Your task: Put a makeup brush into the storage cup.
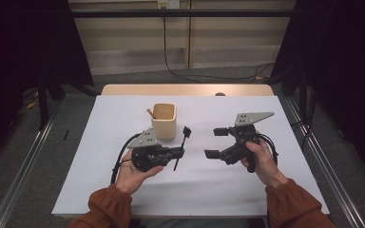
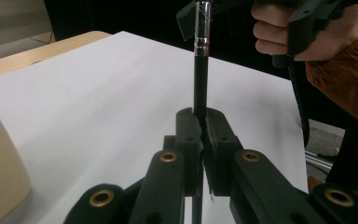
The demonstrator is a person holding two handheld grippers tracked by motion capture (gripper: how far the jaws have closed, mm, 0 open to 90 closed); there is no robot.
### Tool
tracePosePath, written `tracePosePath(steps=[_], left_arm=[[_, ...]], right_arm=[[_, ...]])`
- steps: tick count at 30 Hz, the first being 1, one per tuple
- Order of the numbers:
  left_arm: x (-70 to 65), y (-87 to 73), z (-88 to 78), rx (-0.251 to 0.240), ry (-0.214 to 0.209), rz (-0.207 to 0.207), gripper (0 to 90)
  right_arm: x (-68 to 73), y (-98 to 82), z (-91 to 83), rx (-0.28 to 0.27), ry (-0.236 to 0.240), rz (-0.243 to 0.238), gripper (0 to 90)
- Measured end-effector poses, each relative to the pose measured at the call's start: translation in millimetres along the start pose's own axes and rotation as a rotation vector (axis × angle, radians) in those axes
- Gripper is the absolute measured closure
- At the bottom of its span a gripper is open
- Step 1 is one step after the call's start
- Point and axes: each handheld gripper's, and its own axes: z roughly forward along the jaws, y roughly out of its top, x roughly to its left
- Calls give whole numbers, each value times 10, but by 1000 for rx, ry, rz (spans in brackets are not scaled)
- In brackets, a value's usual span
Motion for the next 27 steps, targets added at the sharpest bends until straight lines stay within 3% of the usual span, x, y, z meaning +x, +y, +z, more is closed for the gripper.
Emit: tracePosePath(steps=[4, 8, 11, 17, 21, 27], left_arm=[[-10, -3, -39, 4, 15, 13, 858], [3, -16, -75, 5, 20, 9, 858], [14, -9, -105, -5, 26, 2, 858], [46, 1, -148, -14, 28, -11, 858], [77, 21, -190, -15, 40, -15, 858], [124, 60, -286, -42, 59, -24, 858]], right_arm=[[25, -33, -37, -20, -32, -16, 21], [22, -132, -104, -43, -110, -20, 24], [12, -190, -156, -47, -142, -23, 25], [-7, -264, -258, -68, -163, 3, 22], [-16, -319, -281, -70, -203, 16, 27], [-10, -429, -324, -90, -233, 16, 25]])
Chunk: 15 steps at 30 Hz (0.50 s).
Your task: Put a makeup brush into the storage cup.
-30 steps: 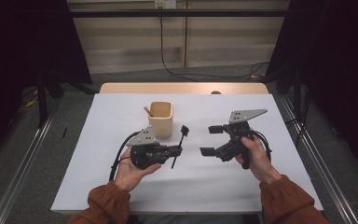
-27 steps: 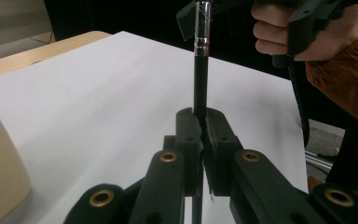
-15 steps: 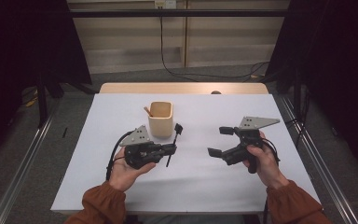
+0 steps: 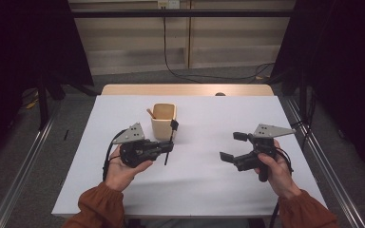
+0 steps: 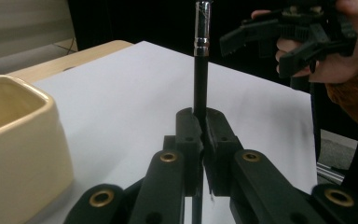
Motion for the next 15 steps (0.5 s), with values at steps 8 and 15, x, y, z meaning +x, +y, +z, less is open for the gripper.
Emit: tracePosePath(steps=[8, 15], left_arm=[[62, 62, -92, -16, 27, 2, 858], [114, 151, -148, -33, 48, 7, 858]], right_arm=[[14, -119, -67, -26, -37, -3, 24], [19, -216, -133, -43, -82, -13, 20]])
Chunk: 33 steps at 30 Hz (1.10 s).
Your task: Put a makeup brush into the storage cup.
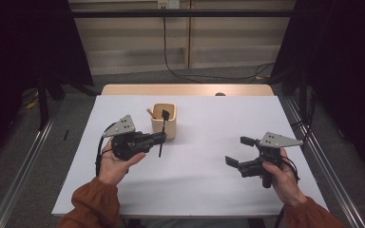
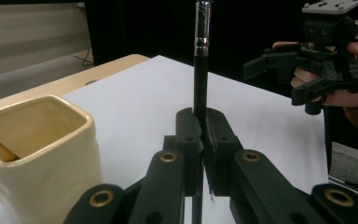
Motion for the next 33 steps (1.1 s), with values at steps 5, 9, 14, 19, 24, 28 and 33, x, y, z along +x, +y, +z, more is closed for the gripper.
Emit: tracePosePath(steps=[5, 9, 14, 19, 24, 28, 33], left_arm=[[51, 70, -32, -12, 15, -5, 858], [77, 109, -58, -18, 24, -2, 858], [132, 144, -75, -40, 39, -12, 858], [196, 197, -81, -43, 58, -13, 858], [254, 268, -69, -53, 73, -17, 858], [292, 324, -39, -55, 84, -11, 858], [340, 395, 20, -60, 102, -11, 858]], right_arm=[[-9, -57, -30, -10, -25, 1, 21], [7, -113, -41, -18, -39, -11, 26], [38, -170, -57, -32, -56, -6, 26], [54, -228, -72, -31, -62, -7, 26], [67, -262, -67, -22, -62, -9, 26], [65, -260, -59, -22, -61, -8, 27], [61, -259, -62, -25, -64, -4, 29]])
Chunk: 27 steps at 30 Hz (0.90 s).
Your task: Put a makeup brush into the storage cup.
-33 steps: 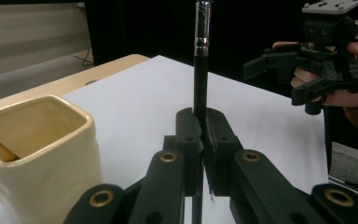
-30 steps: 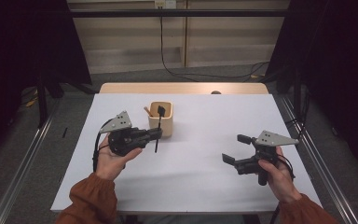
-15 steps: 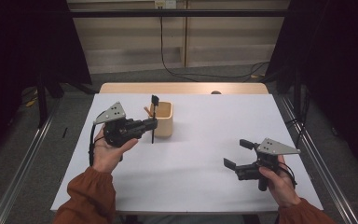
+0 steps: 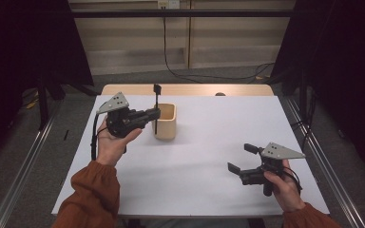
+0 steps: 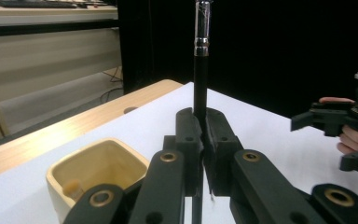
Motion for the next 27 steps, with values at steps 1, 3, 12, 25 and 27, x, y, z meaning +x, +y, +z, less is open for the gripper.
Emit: tracePosePath(steps=[1, 3, 12, 25, 27], left_arm=[[9, 14, 15, -3, -2, 3, 858], [23, 43, 38, -8, 5, 1, 858], [152, 118, 106, -31, 47, -13, 858], [274, 135, 277, -42, 89, -12, 858], [288, 146, 313, -46, 91, -6, 858]], right_arm=[[3, 1, -2, -1, 2, -4, 29], [10, 3, -6, -5, 6, -3, 28], [5, 9, -18, -13, 8, -1, 25], [13, 5, -9, -10, 24, -2, 28], [14, 4, -9, -10, 27, -2, 28]])
